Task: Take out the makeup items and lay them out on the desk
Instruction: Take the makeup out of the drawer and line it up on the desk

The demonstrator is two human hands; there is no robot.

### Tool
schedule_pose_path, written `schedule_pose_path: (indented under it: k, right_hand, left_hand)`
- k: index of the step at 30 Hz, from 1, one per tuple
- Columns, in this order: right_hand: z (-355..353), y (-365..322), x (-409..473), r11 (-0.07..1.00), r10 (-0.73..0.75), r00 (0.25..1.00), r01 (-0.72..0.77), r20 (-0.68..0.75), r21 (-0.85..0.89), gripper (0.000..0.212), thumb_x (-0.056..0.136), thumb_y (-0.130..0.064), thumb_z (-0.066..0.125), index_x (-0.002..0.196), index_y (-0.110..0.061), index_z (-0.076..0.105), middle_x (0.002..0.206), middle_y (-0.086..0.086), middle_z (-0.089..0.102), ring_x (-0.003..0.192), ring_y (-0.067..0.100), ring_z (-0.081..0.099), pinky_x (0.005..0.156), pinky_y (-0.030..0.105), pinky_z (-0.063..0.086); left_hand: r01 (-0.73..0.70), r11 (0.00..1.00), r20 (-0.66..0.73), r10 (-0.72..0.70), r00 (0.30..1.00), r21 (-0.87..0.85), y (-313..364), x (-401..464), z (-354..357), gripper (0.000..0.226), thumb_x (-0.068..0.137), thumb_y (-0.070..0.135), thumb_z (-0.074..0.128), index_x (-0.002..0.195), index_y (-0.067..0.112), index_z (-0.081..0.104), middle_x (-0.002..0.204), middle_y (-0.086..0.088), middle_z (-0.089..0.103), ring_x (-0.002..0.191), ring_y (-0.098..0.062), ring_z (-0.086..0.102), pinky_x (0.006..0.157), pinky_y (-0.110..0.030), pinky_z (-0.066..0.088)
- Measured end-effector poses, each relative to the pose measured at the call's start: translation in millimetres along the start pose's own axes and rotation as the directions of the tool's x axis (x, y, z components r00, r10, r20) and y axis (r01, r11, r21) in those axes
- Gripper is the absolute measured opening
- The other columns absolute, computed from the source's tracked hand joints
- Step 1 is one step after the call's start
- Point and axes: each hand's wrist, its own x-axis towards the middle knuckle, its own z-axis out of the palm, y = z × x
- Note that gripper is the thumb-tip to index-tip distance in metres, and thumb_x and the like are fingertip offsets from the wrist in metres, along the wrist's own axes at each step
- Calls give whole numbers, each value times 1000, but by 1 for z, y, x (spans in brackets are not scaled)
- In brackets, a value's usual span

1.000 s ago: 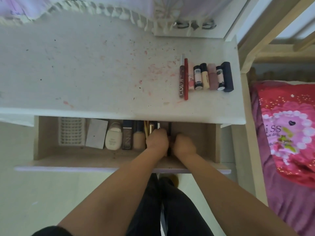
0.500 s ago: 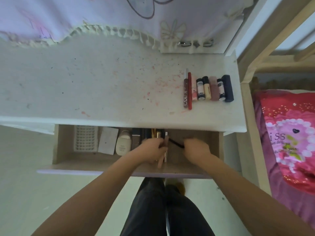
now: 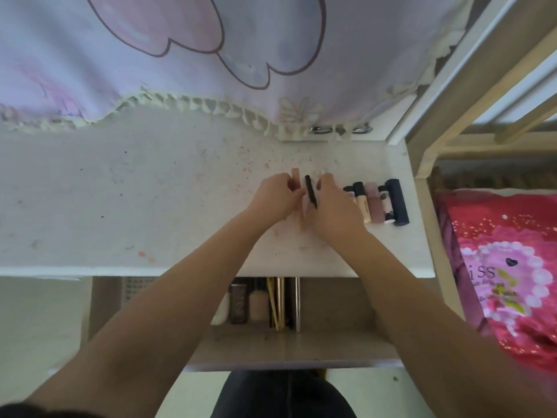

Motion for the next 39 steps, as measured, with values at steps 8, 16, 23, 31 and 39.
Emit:
schedule_pose_path:
  k: [8, 16, 23, 31, 39]
  right_hand:
    - [5, 12, 3, 913, -115, 988, 67, -98, -402, 24, 97, -26, 38, 105, -9, 52, 98, 8, 65, 82, 27, 62, 56, 31, 32]
    - [4, 42, -81, 951, -308, 950, 309, 47, -17, 9, 94, -34, 48, 90, -26, 49, 66, -12, 52, 57, 3, 52, 58, 18, 44]
    - [103, 88, -113, 992, 72, 844, -7, 531, -123, 27, 98, -31, 40, 101, -11, 57, 102, 12, 65, 91, 27, 61, 68, 30, 42]
    - [155, 70, -96, 982, 186, 877, -153, 443, -110, 29, 98, -27, 39, 108, -11, 61, 107, 12, 65, 96, 28, 63, 76, 36, 50]
    - [142, 99, -95, 962, 230, 896, -150, 379, -229, 24, 97, -24, 42, 107, -12, 60, 108, 10, 66, 101, 28, 62, 71, 30, 44]
  left_hand:
    - [0, 1000, 30, 0, 1000, -19, 5, 14, 26, 29, 91, 25, 55, 114, 9, 47, 94, -14, 66, 81, -29, 64, 74, -39, 54]
    - [-113, 979, 7, 116, 993, -173, -32, -79, 32, 6, 94, 30, 49, 88, 31, 51, 70, 7, 60, 58, -1, 59, 50, -12, 46]
    - [181, 972, 159, -205, 966, 150, -114, -147, 115, 20, 96, 21, 44, 109, 13, 58, 95, -12, 65, 88, -30, 63, 74, -37, 50]
    - [101, 833, 12, -128, 992, 544, -116, -108, 142, 26, 96, 14, 39, 120, 9, 46, 99, -11, 67, 93, -32, 62, 74, -35, 39]
    - [66, 793, 117, -172, 978, 606, -106, -101, 159, 24, 96, 10, 40, 116, 7, 52, 107, -10, 67, 96, -29, 66, 67, -32, 43]
